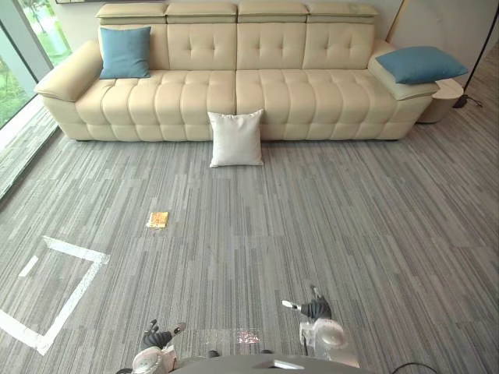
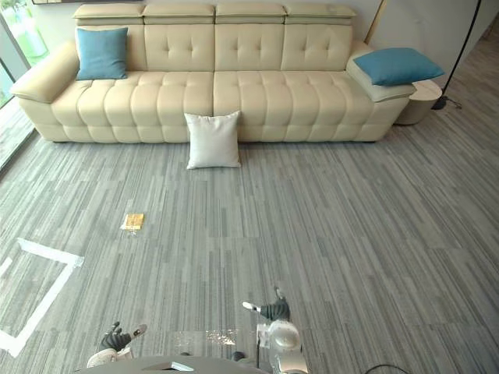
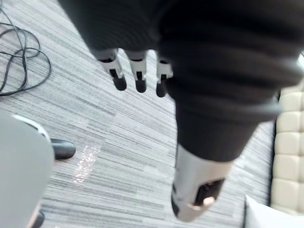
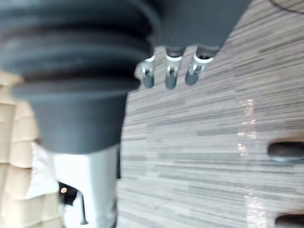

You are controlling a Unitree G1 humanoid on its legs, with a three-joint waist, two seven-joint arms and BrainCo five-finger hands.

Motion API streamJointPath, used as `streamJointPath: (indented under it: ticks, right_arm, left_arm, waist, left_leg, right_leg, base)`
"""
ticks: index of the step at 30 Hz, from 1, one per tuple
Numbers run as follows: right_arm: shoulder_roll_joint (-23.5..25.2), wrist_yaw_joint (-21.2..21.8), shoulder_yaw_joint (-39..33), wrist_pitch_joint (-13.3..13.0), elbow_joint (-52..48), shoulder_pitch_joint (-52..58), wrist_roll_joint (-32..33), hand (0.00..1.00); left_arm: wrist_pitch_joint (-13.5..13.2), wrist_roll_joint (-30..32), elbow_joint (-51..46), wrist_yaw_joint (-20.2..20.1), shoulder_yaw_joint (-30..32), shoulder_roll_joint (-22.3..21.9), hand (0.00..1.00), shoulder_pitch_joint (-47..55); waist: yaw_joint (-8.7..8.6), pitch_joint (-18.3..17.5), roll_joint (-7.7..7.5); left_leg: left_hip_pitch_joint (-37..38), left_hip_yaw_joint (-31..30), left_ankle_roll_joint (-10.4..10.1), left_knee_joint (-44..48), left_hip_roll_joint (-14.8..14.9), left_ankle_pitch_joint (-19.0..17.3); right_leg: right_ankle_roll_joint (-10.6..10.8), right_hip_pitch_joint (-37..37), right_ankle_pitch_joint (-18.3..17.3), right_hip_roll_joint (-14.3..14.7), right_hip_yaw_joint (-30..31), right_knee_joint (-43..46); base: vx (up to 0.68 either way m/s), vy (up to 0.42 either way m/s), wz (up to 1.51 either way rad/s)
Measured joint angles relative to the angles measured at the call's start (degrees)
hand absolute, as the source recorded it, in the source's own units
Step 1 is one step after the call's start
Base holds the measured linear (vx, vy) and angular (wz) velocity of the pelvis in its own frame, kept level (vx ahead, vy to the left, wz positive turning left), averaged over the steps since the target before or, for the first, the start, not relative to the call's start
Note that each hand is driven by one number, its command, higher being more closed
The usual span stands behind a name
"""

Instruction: Pick up cushions and gather them together orderly.

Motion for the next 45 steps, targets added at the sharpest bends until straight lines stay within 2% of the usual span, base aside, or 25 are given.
streamJointPath:
  ticks: [8,17,22,29,45]
  right_arm:
    - [-1.3,-1.2,-4.8,0.4,10.6,-2.0,7.4,0.00]
    - [-1.5,-2.3,-7.2,2.6,12.5,-1.9,11.1,0.00]
    - [-1.4,-2.3,-9.5,3.1,14.5,-2.5,11.1,0.00]
    - [-1.0,-1.9,-11.9,3.7,14.5,-2.5,10.9,0.00]
    - [0.0,-0.3,-16.1,2.4,14.4,-2.1,9.9,0.00]
  left_arm:
    - [1.8,6.6,4.0,2.1,8.0,-2.1,0.00,-3.1]
    - [2.6,7.7,4.4,2.1,10.1,-2.6,0.00,-3.6]
    - [2.6,6.9,4.5,1.8,10.6,-2.8,0.00,-3.7]
    - [2.6,6.4,5.1,-0.9,10.6,-2.7,0.00,-3.9]
    - [2.1,6.4,5.5,-2.0,10.7,-2.5,0.00,-4.2]
  waist:
    - [1.17,-0.4,0.07]
    - [1.29,-0.7,-0.01]
    - [1.70,-1.1,-0.20]
    - [1.78,-1.2,-0.16]
    - [1.90,-0.9,-0.19]
  left_leg:
    - [0.8,0.8,0.0,-0.4,0.1,0.0]
    - [0.4,0.4,0.0,-0.5,0.0,0.0]
    - [0.4,-0.5,0.1,-0.5,-0.1,0.0]
    - [0.7,-0.6,0.1,-0.5,-0.1,0.1]
    - [-0.7,-0.3,-0.7,-0.5,0.2,-0.5]
  right_leg:
    - [0.2,0.4,-0.8,0.0,-0.1,0.9]
    - [0.6,0.0,-1.3,-0.2,-0.7,1.1]
    - [0.5,0.5,-1.2,-0.3,-2.0,0.9]
    - [0.5,0.9,-1.2,-0.3,-2.0,0.9]
    - [0.4,-0.2,-2.2,-0.1,-2.0,1.5]
  base:
    - [-0.02,-0.013,0.00]
    - [0.00,-0.007,0.02]
    - [0.00,-0.018,0.10]
    - [-0.02,-0.010,0.00]
    - [-0.01,-0.012,0.00]
